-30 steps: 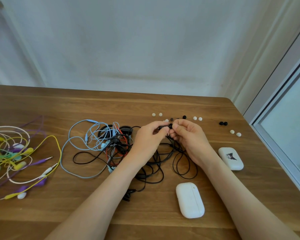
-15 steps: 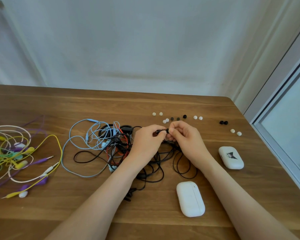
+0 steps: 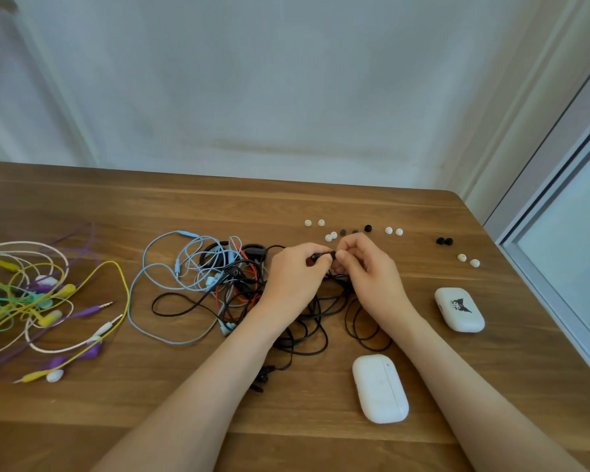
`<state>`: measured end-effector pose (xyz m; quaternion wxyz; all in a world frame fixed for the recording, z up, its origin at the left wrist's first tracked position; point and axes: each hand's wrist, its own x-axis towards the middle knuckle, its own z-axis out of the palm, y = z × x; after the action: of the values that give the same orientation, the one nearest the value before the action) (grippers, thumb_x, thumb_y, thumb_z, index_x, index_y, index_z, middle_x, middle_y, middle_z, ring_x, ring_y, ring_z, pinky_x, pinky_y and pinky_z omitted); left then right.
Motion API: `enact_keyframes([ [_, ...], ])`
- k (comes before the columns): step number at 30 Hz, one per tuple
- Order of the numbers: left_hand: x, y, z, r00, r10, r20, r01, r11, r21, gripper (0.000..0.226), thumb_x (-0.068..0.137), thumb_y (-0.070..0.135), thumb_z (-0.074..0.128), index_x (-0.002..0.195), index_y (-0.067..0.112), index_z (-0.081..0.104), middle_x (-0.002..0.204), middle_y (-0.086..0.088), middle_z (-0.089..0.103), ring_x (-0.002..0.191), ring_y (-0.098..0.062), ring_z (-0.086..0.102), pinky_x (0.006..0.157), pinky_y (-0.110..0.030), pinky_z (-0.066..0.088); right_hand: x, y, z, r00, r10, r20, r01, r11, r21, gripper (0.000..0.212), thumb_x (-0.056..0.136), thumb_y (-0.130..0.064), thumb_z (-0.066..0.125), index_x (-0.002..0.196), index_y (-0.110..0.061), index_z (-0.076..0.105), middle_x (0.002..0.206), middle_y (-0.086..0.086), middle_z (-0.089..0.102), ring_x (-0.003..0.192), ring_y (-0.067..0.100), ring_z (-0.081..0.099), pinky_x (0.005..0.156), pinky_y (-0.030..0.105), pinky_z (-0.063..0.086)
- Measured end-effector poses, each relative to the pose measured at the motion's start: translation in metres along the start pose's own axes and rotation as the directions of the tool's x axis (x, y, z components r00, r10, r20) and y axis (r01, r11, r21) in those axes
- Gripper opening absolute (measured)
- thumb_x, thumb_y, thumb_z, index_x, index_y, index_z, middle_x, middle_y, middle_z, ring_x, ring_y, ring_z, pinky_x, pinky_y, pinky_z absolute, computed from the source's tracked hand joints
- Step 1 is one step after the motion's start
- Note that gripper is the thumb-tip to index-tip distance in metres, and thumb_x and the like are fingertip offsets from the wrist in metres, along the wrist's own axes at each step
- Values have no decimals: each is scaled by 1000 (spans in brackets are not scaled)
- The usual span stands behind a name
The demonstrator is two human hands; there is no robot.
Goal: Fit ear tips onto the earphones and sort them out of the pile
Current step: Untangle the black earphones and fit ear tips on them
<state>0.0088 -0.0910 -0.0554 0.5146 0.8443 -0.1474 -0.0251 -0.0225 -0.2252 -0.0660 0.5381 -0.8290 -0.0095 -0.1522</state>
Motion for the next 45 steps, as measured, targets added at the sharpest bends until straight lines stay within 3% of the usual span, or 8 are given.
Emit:
enact_keyframes([
  [8, 0, 2, -2, 999, 50, 12, -49, 998, -30, 23, 94, 21, 55, 112, 20, 71, 102, 9, 71, 98, -7, 62, 90, -28, 49, 5, 0, -7, 984, 150, 91, -173, 920, 352, 16, 96, 0, 49, 100, -12, 59, 80, 4, 66, 74, 11, 62, 73, 23, 51],
  [13, 0, 1, -1, 998, 49, 37, -49, 999, 0, 22, 96, 20, 54, 114, 20, 65, 97, 11, 66, 94, -6, 62, 79, -11, 45, 9, 2, -14, 968, 152, 198, -230, 851, 473, 10, 92, 0, 54, 93, -8, 61, 77, 8, 66, 72, 15, 61, 70, 24, 49],
  [18, 0, -1, -1, 999, 28, 30, -27, 999, -37, 17, 95, 20, 56, 110, 20, 62, 104, 8, 64, 98, -11, 62, 88, -26, 49, 10, 2, -14, 967, 138, 214, -227, 848, 480, 10, 91, -1, 55, 89, -8, 61, 76, 7, 67, 71, 13, 61, 68, 22, 48],
  [24, -1, -1, -3, 996, 79, 37, -78, 997, -11, 10, 94, 19, 57, 102, 22, 62, 95, 9, 65, 92, -9, 61, 81, -22, 48, 11, 4, -16, 957, 141, 252, -258, 809, 528, 2, 83, -7, 61, 86, -6, 60, 72, 5, 68, 67, 12, 61, 66, 20, 49],
  [28, -3, -2, -3, 988, 147, 45, -149, 989, 27, 10, 94, 16, 56, 102, 19, 62, 89, 10, 63, 85, -7, 59, 71, -9, 42, 11, 3, -17, 949, 146, 279, -281, 792, 541, 9, 78, -11, 62, 84, -5, 60, 70, 4, 67, 66, 11, 60, 64, 20, 49],
  [35, -4, -2, -1, 970, 241, 21, -241, 969, 59, 8, 94, 16, 56, 101, 17, 62, 83, 14, 59, 67, 6, 50, 63, -7, 36, 9, 1, -15, 959, 128, 254, -250, 806, 537, 4, 88, -6, 56, 85, -6, 58, 69, 3, 65, 64, 11, 59, 63, 21, 49],
  [41, 2, -1, 4, 984, 174, -45, -172, 984, 42, 23, 96, 20, 54, 119, 17, 60, 111, 10, 60, 97, 1, 51, 76, -3, 36, 8, 0, -7, 982, 145, 123, -188, 842, 505, 15, 98, -3, 44, 97, -6, 59, 72, 2, 64, 67, 11, 57, 64, 21, 47],
  [45, 2, 0, 4, 983, 169, -72, -164, 984, 72, 25, 96, 20, 54, 120, 19, 63, 108, 10, 63, 90, 0, 52, 73, 1, 36, 9, -3, -6, 984, 158, 84, -179, 863, 473, 11, 96, -7, 51, 97, -10, 62, 75, 1, 66, 70, 10, 59, 63, 20, 48],
])
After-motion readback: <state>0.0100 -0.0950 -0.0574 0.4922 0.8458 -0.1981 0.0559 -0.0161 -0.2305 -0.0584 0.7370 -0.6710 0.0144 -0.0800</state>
